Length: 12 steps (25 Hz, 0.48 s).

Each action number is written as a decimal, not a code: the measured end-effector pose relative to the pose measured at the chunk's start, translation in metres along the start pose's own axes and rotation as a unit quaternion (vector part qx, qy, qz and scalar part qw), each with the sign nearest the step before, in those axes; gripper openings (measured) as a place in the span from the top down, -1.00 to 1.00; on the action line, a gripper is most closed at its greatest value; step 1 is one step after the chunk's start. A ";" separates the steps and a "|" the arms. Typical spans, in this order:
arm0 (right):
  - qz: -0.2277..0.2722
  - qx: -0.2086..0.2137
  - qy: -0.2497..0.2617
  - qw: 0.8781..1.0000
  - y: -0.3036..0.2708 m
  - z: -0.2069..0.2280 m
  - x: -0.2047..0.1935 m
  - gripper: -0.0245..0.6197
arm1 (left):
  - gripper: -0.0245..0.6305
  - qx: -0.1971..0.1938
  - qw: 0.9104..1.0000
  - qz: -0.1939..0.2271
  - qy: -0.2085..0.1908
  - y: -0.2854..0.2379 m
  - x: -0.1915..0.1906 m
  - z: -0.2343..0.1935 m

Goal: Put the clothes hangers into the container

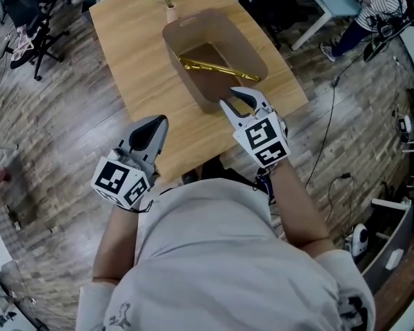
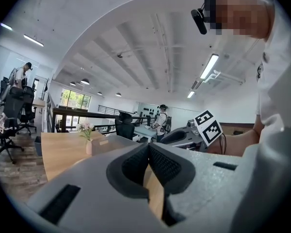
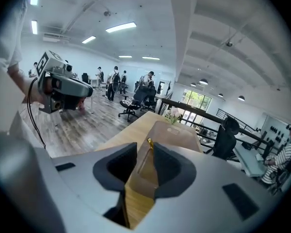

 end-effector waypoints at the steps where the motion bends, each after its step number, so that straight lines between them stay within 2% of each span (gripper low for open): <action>1: 0.009 -0.002 -0.007 1.000 0.007 -0.003 0.000 0.59 | 0.91 -0.002 1.000 0.000 -0.001 0.003 -0.001 0.002; 7: 0.055 -0.014 -0.032 0.998 0.045 -0.021 -0.002 0.73 | 0.91 -0.011 1.000 0.001 -0.010 0.016 -0.003 0.015; 12: 0.074 -0.008 -0.045 0.996 0.072 -0.025 -0.012 0.80 | 0.91 -0.014 1.000 0.000 -0.015 0.019 -0.003 0.030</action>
Point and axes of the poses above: the fingertips, and each gripper's own axes: y backward along the fingers, z to its right, x out of its top, the point moved 8 cm from there along y, backward along the fingers, and after that the axes turned 8 degrees about -z, right-handed, at the moved point
